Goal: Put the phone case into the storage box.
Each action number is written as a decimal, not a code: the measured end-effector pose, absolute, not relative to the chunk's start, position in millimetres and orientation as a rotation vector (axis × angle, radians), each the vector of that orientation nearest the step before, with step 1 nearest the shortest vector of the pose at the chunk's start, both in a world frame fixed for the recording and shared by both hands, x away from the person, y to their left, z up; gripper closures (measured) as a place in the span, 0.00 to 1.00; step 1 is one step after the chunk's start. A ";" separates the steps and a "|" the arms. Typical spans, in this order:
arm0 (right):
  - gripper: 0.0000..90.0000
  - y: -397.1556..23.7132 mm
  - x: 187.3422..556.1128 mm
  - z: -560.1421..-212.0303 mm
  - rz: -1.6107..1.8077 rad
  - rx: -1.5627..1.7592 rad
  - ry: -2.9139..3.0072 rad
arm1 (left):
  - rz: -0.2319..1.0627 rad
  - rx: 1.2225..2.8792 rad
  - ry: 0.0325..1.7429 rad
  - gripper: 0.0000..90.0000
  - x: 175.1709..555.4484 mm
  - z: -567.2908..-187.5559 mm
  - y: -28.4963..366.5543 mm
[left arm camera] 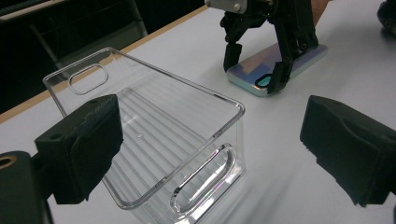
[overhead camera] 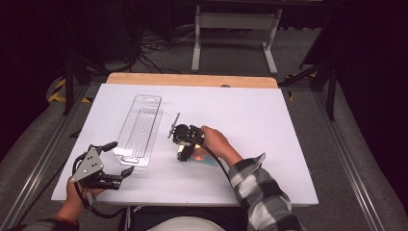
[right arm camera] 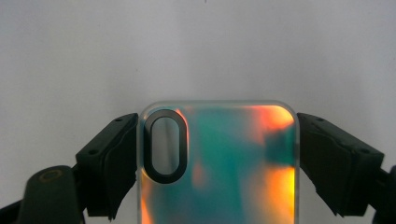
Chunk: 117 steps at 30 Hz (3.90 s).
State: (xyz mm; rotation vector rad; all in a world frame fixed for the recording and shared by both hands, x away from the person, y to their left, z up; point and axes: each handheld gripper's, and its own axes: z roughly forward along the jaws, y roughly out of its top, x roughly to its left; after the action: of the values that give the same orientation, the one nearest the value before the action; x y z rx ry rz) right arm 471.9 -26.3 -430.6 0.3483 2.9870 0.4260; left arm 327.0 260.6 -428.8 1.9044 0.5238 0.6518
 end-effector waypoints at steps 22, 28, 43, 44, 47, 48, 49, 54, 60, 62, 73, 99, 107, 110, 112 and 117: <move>0.20 -77.7 453.3 -397.9 0.900 0.388 2.744 | 0.667 1.907 0.534 0.07 327.2 -428.7 263.0; 0.20 -84.1 449.5 -388.3 0.993 0.400 2.660 | 0.666 1.913 0.532 0.07 326.3 -428.3 262.9; 0.20 -104.2 444.6 -378.3 1.137 0.426 2.530 | 0.672 1.910 0.532 0.07 326.4 -428.2 263.8; 0.20 -105.3 443.8 -377.6 1.143 0.425 2.521 | 0.672 1.910 0.532 0.07 326.4 -428.2 263.8; 0.20 -107.5 442.3 -376.5 1.157 0.421 2.503 | 0.675 1.908 0.530 0.07 326.6 -428.2 263.8; 0.20 -107.5 442.3 -376.5 1.157 0.421 2.503 | 0.676 1.910 0.529 0.07 326.7 -428.1 263.9; 0.20 -108.5 441.3 -375.9 1.160 0.416 2.498 | 0.670 1.907 0.533 0.07 326.6 -428.5 263.6; 0.20 -110.0 440.1 -374.7 1.171 0.415 2.489 | 0.674 1.907 0.530 0.07 327.0 -428.4 264.1; 0.20 -110.6 438.5 -372.9 1.173 0.416 2.464 | 0.668 1.905 0.533 0.07 326.8 -428.6 263.8; 0.20 -112.0 438.0 -371.7 1.190 0.421 2.447 | 0.669 1.907 0.534 0.07 326.7 -428.6 263.9; 0.20 -121.8 436.5 -363.0 1.256 0.446 2.364 | 0.681 1.916 0.531 0.07 327.9 -429.1 264.1; 0.20 -131.7 429.4 -347.3 1.303 0.462 2.259 | 0.677 1.912 0.548 0.07 329.9 -430.0 267.1; 0.20 -132.6 421.6 -338.3 1.341 0.467 2.202 | 0.683 1.917 0.541 0.07 329.5 -429.6 267.0; 0.20 -132.5 420.7 -337.4 1.350 0.473 2.186 | 0.683 1.918 0.541 0.07 329.6 -429.6 266.9; 0.20 -132.3 420.0 -336.9 1.352 0.474 2.179 | 0.684 1.918 0.540 0.07 329.4 -429.5 266.8; 0.20 -133.6 417.9 -334.3 1.371 0.494 2.147 | 0.682 1.921 0.543 0.07 329.5 -429.7 267.1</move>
State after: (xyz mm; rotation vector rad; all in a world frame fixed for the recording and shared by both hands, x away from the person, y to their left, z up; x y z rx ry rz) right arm 417.9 -133.6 -334.3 0.4939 2.1468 1.3706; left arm 329.5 267.1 -429.7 1.9213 0.5429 0.6822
